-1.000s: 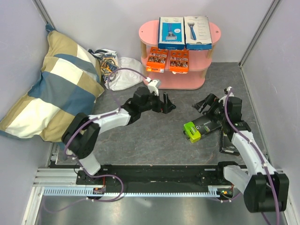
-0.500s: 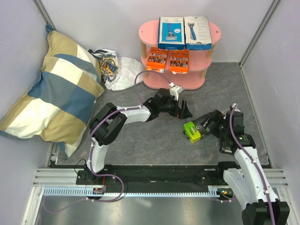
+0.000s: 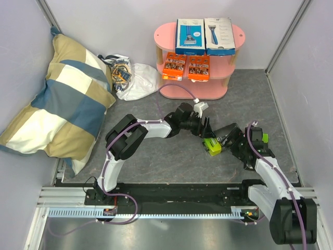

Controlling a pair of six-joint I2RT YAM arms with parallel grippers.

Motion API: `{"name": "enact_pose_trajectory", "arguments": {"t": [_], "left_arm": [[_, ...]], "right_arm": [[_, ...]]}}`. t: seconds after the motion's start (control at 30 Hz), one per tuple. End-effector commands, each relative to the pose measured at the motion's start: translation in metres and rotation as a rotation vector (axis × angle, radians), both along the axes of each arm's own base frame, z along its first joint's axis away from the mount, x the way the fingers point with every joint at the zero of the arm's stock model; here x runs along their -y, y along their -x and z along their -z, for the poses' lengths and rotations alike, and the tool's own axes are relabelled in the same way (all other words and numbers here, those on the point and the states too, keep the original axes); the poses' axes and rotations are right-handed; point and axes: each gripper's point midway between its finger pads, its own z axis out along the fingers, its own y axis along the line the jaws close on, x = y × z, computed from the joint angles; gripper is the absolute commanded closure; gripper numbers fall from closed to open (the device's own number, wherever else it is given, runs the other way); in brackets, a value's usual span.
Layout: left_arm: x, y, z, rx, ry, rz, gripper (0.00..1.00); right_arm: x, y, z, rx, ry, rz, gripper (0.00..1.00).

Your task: Place and organize the shaving razors onto the shelf

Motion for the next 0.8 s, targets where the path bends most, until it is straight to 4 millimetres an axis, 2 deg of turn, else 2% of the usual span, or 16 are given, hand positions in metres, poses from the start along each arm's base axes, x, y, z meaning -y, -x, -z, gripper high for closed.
{"name": "enact_pose_trajectory", "arguments": {"t": [0.0, 0.17, 0.23, 0.27, 0.43, 0.47, 0.53, 0.57, 0.6, 0.63, 0.67, 0.7, 0.77], "left_arm": [[0.006, 0.022, -0.009, -0.027, 0.065, 0.057, 0.26], [-0.001, 0.053, -0.005, -0.069, 0.084, 0.084, 0.3], [0.0, 0.065, -0.01, -0.077, 0.111, 0.093, 0.31], [-0.005, 0.073, -0.01, -0.083, 0.111, 0.094, 0.31], [-0.01, 0.11, -0.022, -0.093, 0.132, 0.111, 0.32], [-0.017, 0.115, -0.013, -0.113, 0.109, 0.084, 0.31], [-0.02, 0.125, -0.03, -0.099, 0.152, 0.073, 0.31], [-0.027, 0.13, -0.025, -0.125, 0.144, 0.045, 0.31], [-0.029, 0.134, -0.033, -0.122, 0.159, 0.041, 0.31], [-0.033, 0.145, -0.031, -0.132, 0.152, 0.049, 0.31], [-0.034, 0.146, -0.032, -0.133, 0.152, 0.022, 0.31], [-0.034, 0.155, -0.04, -0.126, 0.164, 0.032, 0.31], [-0.04, 0.162, -0.035, -0.137, 0.144, 0.002, 0.3]], "right_arm": [[0.005, -0.036, -0.008, 0.128, 0.03, 0.007, 0.02], [-0.011, -0.048, -0.018, 0.202, -0.008, -0.103, 0.06], [-0.017, -0.044, -0.014, 0.195, -0.029, -0.141, 0.08], [-0.027, -0.042, -0.015, 0.203, -0.067, -0.191, 0.09], [-0.054, -0.016, -0.002, 0.164, -0.152, -0.331, 0.18], [-0.059, -0.011, 0.0, 0.153, -0.165, -0.356, 0.18], [-0.071, 0.003, 0.004, 0.124, -0.186, -0.421, 0.21], [-0.076, 0.01, 0.006, 0.103, -0.199, -0.447, 0.22], [-0.082, 0.016, 0.006, 0.095, -0.22, -0.476, 0.22], [-0.092, 0.024, 0.006, 0.08, -0.237, -0.509, 0.25], [-0.097, 0.03, 0.007, 0.066, -0.242, -0.532, 0.26], [-0.106, 0.037, 0.006, 0.058, -0.239, -0.578, 0.27], [-0.112, 0.05, 0.007, 0.024, -0.246, -0.609, 0.28]]}}
